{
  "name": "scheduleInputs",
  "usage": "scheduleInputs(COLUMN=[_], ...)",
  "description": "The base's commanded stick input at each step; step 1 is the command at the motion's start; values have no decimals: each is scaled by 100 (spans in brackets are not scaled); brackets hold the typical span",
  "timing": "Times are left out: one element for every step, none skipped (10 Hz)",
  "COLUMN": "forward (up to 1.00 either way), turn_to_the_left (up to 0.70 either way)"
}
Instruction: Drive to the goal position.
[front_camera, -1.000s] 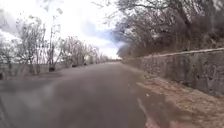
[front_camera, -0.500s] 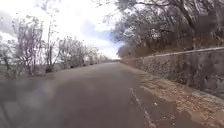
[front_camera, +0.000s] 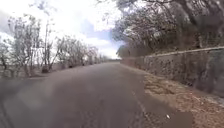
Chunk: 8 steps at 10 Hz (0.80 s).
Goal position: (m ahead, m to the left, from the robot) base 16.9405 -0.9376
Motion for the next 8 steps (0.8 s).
scheduleInputs(forward=[70, 70, 70, 70, 70, 70, 70, 70], turn_to_the_left=[0, 0, 0, 0, 0, 0, 0, 0])
